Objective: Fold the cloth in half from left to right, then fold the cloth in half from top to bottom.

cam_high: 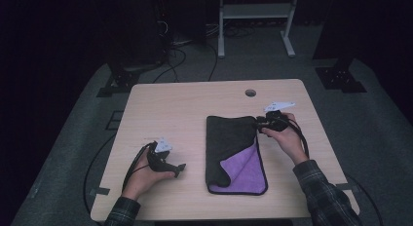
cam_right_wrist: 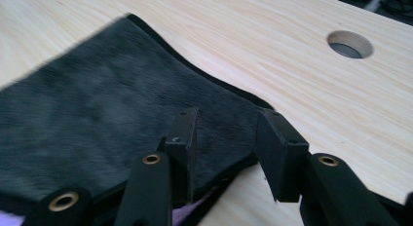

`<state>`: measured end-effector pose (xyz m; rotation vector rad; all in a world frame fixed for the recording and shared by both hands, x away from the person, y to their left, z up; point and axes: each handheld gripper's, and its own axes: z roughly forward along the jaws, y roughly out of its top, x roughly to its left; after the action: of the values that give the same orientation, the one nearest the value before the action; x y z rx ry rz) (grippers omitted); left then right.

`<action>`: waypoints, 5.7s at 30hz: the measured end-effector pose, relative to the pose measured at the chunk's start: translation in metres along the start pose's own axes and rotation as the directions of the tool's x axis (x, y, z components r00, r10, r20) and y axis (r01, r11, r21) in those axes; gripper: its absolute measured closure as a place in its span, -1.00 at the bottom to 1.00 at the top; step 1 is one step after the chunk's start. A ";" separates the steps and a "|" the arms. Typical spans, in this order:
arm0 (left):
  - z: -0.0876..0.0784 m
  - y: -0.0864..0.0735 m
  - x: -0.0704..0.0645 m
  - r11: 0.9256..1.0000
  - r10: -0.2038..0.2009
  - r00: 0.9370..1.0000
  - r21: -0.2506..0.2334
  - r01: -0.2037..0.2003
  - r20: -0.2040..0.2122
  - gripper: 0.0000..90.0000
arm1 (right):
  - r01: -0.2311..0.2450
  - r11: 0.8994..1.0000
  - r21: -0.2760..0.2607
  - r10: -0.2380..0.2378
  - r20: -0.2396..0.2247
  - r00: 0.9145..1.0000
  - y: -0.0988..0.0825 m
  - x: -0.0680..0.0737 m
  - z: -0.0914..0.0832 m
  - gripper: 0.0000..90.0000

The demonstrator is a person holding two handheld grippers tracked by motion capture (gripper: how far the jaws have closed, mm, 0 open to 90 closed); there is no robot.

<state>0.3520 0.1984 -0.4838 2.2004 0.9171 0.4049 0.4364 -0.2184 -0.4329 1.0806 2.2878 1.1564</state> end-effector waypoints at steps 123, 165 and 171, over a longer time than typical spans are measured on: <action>-0.002 0.000 0.001 1.000 0.011 1.000 -0.026 -0.011 0.010 -0.83 | 0.065 0.998 0.000 -0.065 -0.077 0.995 -0.096 0.054 -0.091 0.00; 0.087 0.138 0.030 0.999 0.002 0.993 -0.033 0.002 0.121 -0.04 | 0.007 0.998 0.069 -0.004 -0.051 0.999 0.000 -0.033 0.033 -0.14; 0.108 0.136 0.035 0.999 -0.041 0.994 -0.021 0.044 0.103 0.00 | -0.016 0.999 0.051 0.020 -0.064 0.998 -0.010 -0.042 0.055 -0.14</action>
<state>0.4996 0.1029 -0.4612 2.1552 0.8974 0.2782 0.4922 -0.2256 -0.4751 1.0994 2.3732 1.1630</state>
